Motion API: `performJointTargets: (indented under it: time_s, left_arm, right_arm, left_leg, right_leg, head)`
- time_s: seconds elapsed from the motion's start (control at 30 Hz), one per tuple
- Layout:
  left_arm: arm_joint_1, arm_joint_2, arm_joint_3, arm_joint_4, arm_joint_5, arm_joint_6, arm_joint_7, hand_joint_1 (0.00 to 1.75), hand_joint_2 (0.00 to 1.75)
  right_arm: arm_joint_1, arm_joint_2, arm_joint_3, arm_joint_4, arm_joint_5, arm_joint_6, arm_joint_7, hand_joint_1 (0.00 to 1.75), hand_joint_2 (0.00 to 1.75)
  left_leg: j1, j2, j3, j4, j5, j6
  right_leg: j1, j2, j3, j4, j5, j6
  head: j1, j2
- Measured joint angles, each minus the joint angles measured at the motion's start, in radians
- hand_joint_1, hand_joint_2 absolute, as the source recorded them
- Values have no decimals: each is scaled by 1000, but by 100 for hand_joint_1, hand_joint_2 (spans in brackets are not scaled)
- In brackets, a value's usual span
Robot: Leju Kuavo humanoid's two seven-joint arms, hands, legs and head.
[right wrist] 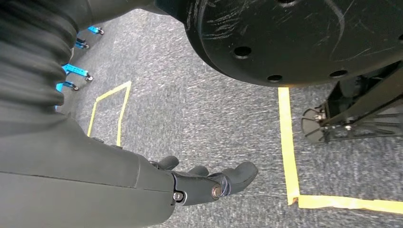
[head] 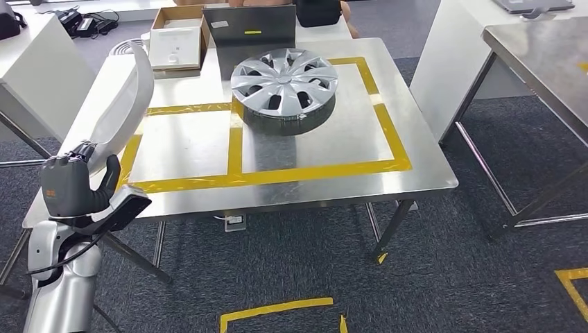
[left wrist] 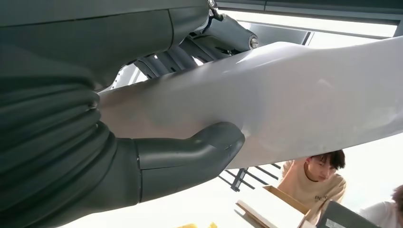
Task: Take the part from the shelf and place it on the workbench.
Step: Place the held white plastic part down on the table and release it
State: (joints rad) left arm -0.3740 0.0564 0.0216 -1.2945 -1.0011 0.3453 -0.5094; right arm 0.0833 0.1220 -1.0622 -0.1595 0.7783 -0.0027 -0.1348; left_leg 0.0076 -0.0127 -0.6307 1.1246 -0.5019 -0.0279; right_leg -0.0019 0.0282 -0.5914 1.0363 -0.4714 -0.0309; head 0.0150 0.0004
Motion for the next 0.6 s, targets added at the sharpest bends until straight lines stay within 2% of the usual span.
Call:
performJointTargets:
  time_s: [0.03,0.07,0.2,0.23,0.27,0.33,0.37,0.4,0.43,0.5,0.53,0.57,0.6]
  left_arm:
    - [-7,4,4,14,0,3,0,175,175]
    - [-11,6,7,24,0,6,0,175,175]
    - [-21,11,13,52,3,10,-1,175,175]
    - [-25,11,13,57,3,10,-1,175,175]
    - [-29,11,13,62,3,10,-2,175,175]
    - [-33,12,14,75,2,11,2,175,175]
    - [-34,14,15,84,0,13,6,175,175]
    - [-34,15,16,94,-3,16,10,175,175]
    - [-35,17,18,105,-6,19,14,175,175]
    - [-42,18,24,132,-11,34,19,175,175]
    - [-51,19,27,149,-18,49,23,175,175]
    - [-63,19,30,171,-30,69,29,175,175]
    - [-76,19,31,197,-47,91,38,175,175]
  right_arm:
    - [0,0,0,0,0,0,1,0,0]
    - [0,0,0,0,0,0,1,0,0]
    - [0,0,0,0,0,0,2,0,0]
    - [0,0,0,-1,1,0,2,0,0]
    - [-1,-1,0,-1,1,0,1,0,0]
    - [-5,0,0,-2,3,0,0,0,0]
    - [-7,0,0,-2,4,0,0,0,0]
    - [-8,0,0,-2,5,0,-1,0,0]
    - [-9,0,0,-2,6,0,-1,0,0]
    - [-7,-1,0,-2,9,0,0,0,0]
    - [-7,-1,0,-2,11,0,1,0,0]
    - [-6,-1,0,-2,13,0,3,0,0]
    - [-6,-1,0,-2,14,0,4,0,0]
  left_leg:
    - [-1,-1,18,-51,26,4]
    - [-2,-3,26,-74,33,8]
    - [3,-3,35,-88,31,27]
    - [6,-3,39,-90,31,32]
    - [7,-2,42,-91,29,36]
    - [8,-1,48,-91,23,40]
    - [8,-1,52,-91,19,41]
    - [8,-1,57,-91,15,40]
    - [9,-2,64,-91,10,38]
    - [9,-4,78,-91,-1,32]
    - [7,-6,80,-90,-7,27]
    - [4,-8,81,-90,-12,25]
    - [1,-9,80,-89,-16,27]
  right_leg:
    - [1,2,3,3,-6,5]
    - [2,4,3,5,-10,10]
    - [4,4,-1,15,-22,31]
    - [4,2,-16,44,-37,38]
    - [1,0,-45,97,-60,44]
    - [-3,-1,-125,234,-106,54]
    - [-3,-1,-157,280,-111,57]
    - [-3,-1,-170,288,-96,58]
    - [-4,-1,-162,254,-62,57]
    - [-3,-5,-105,113,19,51]
    - [-2,-6,-77,52,41,46]
    - [-1,-8,-59,14,50,42]
    - [-1,-8,-52,1,46,39]
  head:
    - [0,0]
    - [0,0]
    - [3,0]
    - [4,0]
    - [6,0]
    - [8,0]
    - [8,0]
    - [8,0]
    - [8,0]
    - [8,0]
    - [8,0]
    - [8,0]
    - [8,0]
